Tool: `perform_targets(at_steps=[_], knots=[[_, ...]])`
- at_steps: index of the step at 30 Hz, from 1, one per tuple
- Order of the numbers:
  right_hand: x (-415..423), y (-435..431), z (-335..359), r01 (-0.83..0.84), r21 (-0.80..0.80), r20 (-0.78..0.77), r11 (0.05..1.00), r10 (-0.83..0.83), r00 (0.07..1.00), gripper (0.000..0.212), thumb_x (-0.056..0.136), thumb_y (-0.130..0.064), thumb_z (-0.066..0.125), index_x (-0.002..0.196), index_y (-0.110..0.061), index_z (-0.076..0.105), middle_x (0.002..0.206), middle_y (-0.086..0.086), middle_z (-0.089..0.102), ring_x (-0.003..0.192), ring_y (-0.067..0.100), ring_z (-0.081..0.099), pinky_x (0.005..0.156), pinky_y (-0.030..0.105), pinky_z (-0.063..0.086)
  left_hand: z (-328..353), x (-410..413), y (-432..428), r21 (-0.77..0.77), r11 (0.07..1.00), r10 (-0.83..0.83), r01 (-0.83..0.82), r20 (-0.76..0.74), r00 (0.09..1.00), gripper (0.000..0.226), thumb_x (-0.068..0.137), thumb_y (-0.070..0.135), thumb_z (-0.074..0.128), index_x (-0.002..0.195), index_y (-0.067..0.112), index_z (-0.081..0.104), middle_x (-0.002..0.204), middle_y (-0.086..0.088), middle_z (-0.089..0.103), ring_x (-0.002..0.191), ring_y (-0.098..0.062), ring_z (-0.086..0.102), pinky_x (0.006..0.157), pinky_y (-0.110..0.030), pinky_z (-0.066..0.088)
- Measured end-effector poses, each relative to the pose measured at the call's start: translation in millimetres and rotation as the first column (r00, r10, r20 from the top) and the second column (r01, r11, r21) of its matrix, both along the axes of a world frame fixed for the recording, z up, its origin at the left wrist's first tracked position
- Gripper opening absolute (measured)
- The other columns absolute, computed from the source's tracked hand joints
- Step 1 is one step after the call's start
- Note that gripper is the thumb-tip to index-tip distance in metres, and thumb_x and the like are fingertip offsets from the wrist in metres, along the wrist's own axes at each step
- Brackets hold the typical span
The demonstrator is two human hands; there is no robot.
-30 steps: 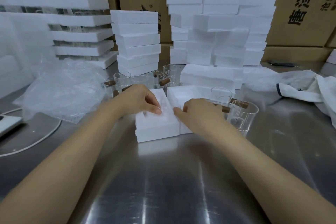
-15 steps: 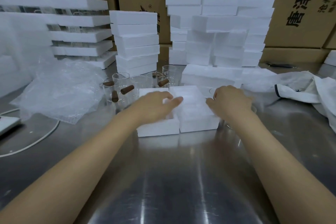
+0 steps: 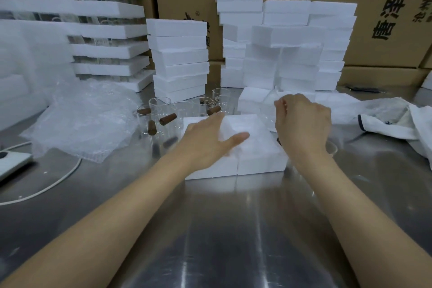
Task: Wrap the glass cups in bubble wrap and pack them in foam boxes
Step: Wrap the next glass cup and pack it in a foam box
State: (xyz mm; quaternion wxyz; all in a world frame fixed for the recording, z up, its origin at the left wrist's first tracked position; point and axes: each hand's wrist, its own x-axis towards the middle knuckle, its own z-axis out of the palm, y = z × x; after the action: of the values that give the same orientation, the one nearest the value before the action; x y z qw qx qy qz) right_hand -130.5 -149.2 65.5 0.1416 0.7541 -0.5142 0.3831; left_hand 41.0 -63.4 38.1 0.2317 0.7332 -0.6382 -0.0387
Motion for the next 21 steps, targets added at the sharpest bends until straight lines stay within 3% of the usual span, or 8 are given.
perform_targets(at_steps=[3, 5, 6, 8, 11, 15, 18, 21], knots=[[6, 11, 2, -0.230, -0.171, 0.078, 0.958, 0.246, 0.966, 0.025, 0.100, -0.020, 0.049, 0.094, -0.008, 0.069, 0.092, 0.011, 0.067, 0.078, 0.035, 0.060, 0.081, 0.042, 0.037, 7, -2, -2, -0.184, 0.982, -0.081, 0.037, -0.237, 0.968, 0.108, 0.066, 0.091, 0.022, 0.152, 0.026, 0.017, 0.156, 0.004, 0.028, 0.142, -0.018, 0.026, 0.112, -0.041, 0.019], [14, 19, -2, -0.342, -0.273, 0.031, 0.899, 0.363, 0.931, 0.016, 0.094, -0.014, 0.057, 0.089, -0.007, 0.071, 0.088, 0.009, 0.069, 0.079, 0.035, 0.063, 0.076, 0.041, 0.041, 18, -5, -4, -0.195, 0.980, -0.162, 0.046, -0.642, 0.749, 0.108, 0.054, 0.098, 0.034, 0.139, 0.031, 0.037, 0.143, 0.008, 0.047, 0.128, -0.010, 0.047, 0.102, -0.034, 0.037], [20, 23, -6, -0.386, -0.322, -0.001, 0.865, 0.408, 0.913, 0.011, 0.090, -0.010, 0.062, 0.086, -0.007, 0.071, 0.084, 0.008, 0.069, 0.076, 0.033, 0.063, 0.073, 0.040, 0.044, 19, -6, -6, -0.204, 0.978, -0.191, 0.050, -0.764, 0.616, 0.090, 0.056, 0.094, 0.043, 0.124, 0.035, 0.048, 0.132, 0.009, 0.056, 0.113, -0.005, 0.057, 0.089, -0.028, 0.043], [30, 28, -14, -0.457, -0.394, -0.067, 0.798, 0.470, 0.880, 0.004, 0.084, -0.007, 0.068, 0.083, -0.007, 0.072, 0.077, 0.007, 0.069, 0.071, 0.031, 0.064, 0.067, 0.037, 0.047, 17, -4, -9, -0.269, 0.962, -0.250, 0.041, -0.815, 0.523, 0.051, 0.078, 0.064, 0.059, 0.117, 0.031, 0.057, 0.118, 0.004, 0.063, 0.094, -0.004, 0.063, 0.079, -0.023, 0.043], [35, 24, -23, -0.544, -0.352, -0.078, 0.762, 0.555, 0.828, 0.008, 0.085, -0.011, 0.068, 0.092, -0.008, 0.072, 0.085, 0.006, 0.070, 0.075, 0.030, 0.065, 0.067, 0.034, 0.048, 8, 4, -10, -0.319, 0.947, -0.305, 0.038, -0.857, 0.415, 0.055, 0.091, 0.031, 0.063, 0.138, 0.008, 0.045, 0.119, -0.012, 0.064, 0.103, -0.015, 0.063, 0.093, -0.029, 0.048], [32, 27, -27, -0.772, -0.146, 0.332, 0.618, 0.766, 0.551, 0.037, 0.097, -0.013, 0.053, 0.132, -0.026, 0.049, 0.130, -0.010, 0.044, 0.090, 0.006, 0.060, 0.073, 0.017, 0.051, 10, 8, -10, -0.368, 0.929, -0.364, 0.041, -0.888, 0.279, 0.052, 0.087, 0.034, 0.066, 0.127, 0.002, 0.056, 0.118, -0.009, 0.063, 0.110, -0.024, 0.062, 0.104, -0.036, 0.045], [37, 35, -26, -0.768, -0.157, 0.654, 0.620, 0.649, 0.390, 0.046, 0.099, -0.012, 0.045, 0.132, -0.042, 0.034, 0.138, -0.009, 0.028, 0.089, 0.007, 0.061, 0.063, 0.012, 0.050, 9, 10, -12, -0.360, 0.933, -0.352, 0.012, -0.903, 0.246, 0.058, 0.079, 0.035, 0.073, 0.130, 0.012, 0.056, 0.122, -0.006, 0.067, 0.112, -0.017, 0.063, 0.097, -0.028, 0.048], [40, 35, -21, -0.776, -0.056, 0.876, 0.628, 0.404, 0.264, 0.041, 0.102, -0.021, 0.043, 0.137, -0.040, 0.032, 0.137, -0.008, 0.033, 0.088, 0.004, 0.065, 0.066, 0.013, 0.050, 9, 13, -13, -0.360, 0.933, -0.352, -0.007, -0.917, 0.187, 0.055, 0.074, 0.030, 0.078, 0.125, 0.022, 0.058, 0.117, -0.003, 0.069, 0.110, -0.016, 0.065, 0.089, -0.023, 0.049]])
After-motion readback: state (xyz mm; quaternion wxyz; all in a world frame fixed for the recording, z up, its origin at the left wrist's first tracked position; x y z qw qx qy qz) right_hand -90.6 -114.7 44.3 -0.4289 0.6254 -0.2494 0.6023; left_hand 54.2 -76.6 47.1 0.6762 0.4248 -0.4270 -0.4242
